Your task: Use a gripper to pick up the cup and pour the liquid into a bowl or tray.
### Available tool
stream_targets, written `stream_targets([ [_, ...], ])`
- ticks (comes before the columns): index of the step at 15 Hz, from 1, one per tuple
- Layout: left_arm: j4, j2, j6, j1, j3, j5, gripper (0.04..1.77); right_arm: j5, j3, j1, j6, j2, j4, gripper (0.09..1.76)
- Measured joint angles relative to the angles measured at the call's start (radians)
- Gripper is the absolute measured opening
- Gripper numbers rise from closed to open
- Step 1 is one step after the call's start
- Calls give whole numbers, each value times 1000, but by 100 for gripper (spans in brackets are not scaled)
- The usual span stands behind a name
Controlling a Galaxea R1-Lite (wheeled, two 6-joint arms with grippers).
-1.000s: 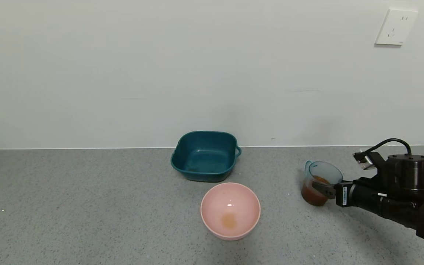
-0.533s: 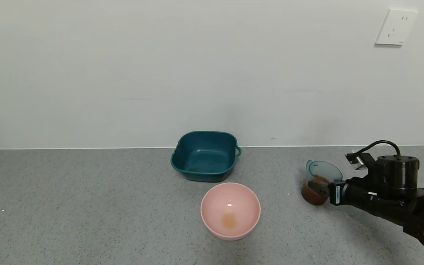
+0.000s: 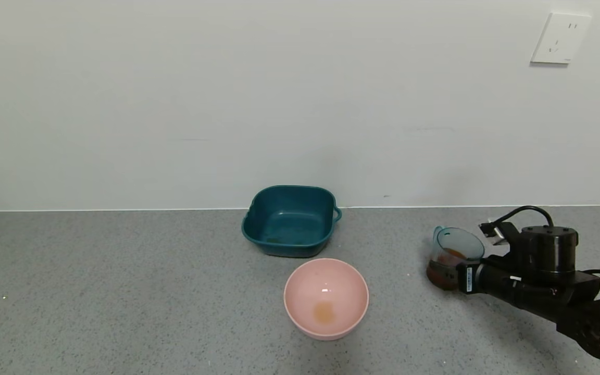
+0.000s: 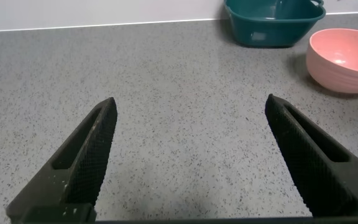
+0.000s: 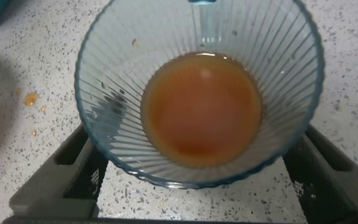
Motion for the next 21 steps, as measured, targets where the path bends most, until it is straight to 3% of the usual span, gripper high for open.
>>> stream_targets([
  [15, 0, 0, 0, 0, 0, 0, 172, -9, -6, -5, -4, 51, -65, 171],
  [17, 0, 0, 0, 0, 0, 0, 172, -11, -8, -4, -6, 52, -66, 142],
  [21, 0, 0, 0, 0, 0, 0, 172, -11, -7, -4, -10, 53, -66, 135],
])
